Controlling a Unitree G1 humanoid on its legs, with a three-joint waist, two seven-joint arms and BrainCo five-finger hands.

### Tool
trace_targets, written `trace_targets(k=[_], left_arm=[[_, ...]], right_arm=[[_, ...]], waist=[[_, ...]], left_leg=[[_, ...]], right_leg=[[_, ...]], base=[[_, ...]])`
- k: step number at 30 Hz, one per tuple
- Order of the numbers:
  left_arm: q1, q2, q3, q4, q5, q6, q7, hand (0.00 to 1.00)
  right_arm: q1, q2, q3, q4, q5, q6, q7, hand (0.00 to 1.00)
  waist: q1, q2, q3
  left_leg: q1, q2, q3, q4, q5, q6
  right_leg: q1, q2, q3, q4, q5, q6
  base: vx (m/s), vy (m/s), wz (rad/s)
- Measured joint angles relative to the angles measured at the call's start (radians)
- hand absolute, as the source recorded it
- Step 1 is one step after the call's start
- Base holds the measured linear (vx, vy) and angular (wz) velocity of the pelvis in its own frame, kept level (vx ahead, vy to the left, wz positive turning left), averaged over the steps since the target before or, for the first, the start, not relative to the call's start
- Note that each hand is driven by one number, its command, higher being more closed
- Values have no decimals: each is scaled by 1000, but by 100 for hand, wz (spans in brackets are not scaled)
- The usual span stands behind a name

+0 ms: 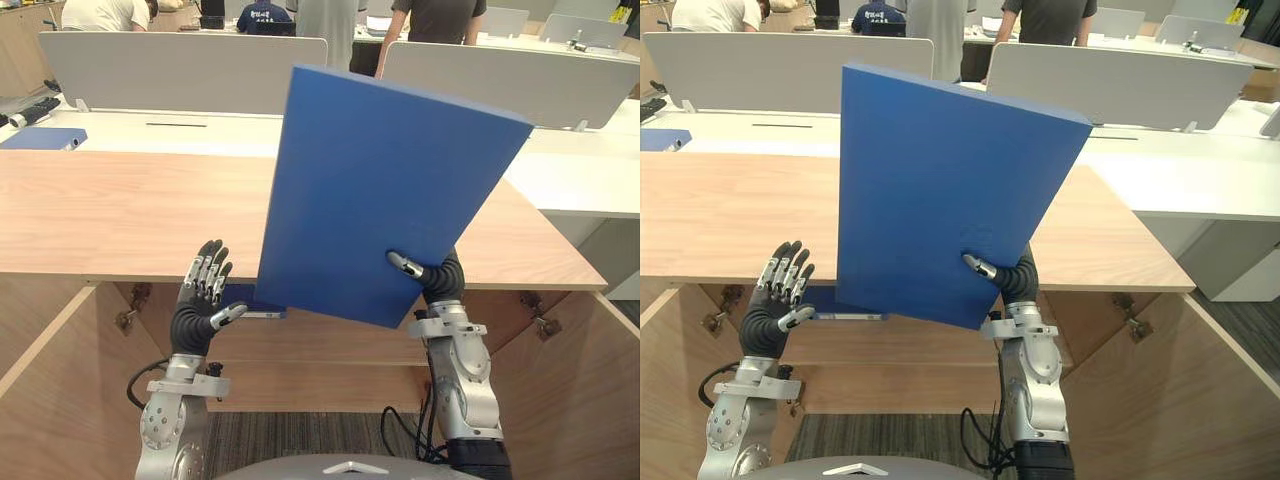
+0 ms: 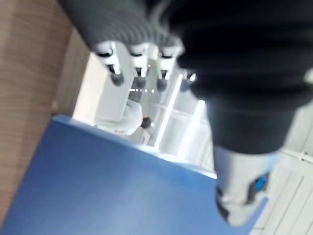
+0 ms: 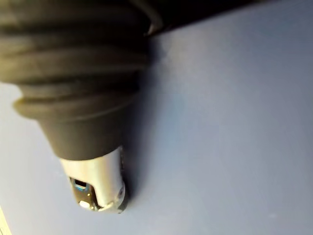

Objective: Walk over to the cabinet, pick up the folder, carry it to the office cabinet, place the folder inside the office cabinet, then close the office cabinet door

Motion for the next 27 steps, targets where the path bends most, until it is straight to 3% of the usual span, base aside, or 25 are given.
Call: trace_targets(k=[7, 16, 21, 27], left_arm=[[15, 2, 5, 65, -65, 24, -77, 0], [21, 37, 5, 167, -64, 35, -108, 0], [8, 81, 1, 278, -38, 47, -146, 0], [-9, 103, -4, 370, 56, 50, -137, 0]], right_arm=[[-40, -37, -13, 0, -31, 0, -18, 100], [-65, -41, -66, 0, -55, 0, -33, 100], [-75, -85, -66, 0, -54, 0, -30, 100], [-92, -107, -66, 0, -37, 0, -29, 100]], waist=[[4, 2, 2], [4, 3, 10], [3, 4, 20], [2, 2, 32]], left_leg=[[0, 0, 0, 0, 1, 0], [-2, 0, -1, 0, 2, 0], [-8, 0, -3, 0, 2, 0], [-28, 0, -3, 0, 3, 1]], right_leg=[[0, -1, -2, 2, -3, 5], [0, -1, -3, 0, -3, 4], [-5, -1, -5, -1, -4, 6], [-24, -1, -6, -3, -3, 5]], base=[[-5, 2, 0], [0, 0, 0], [0, 0, 0], [0, 0, 0]])
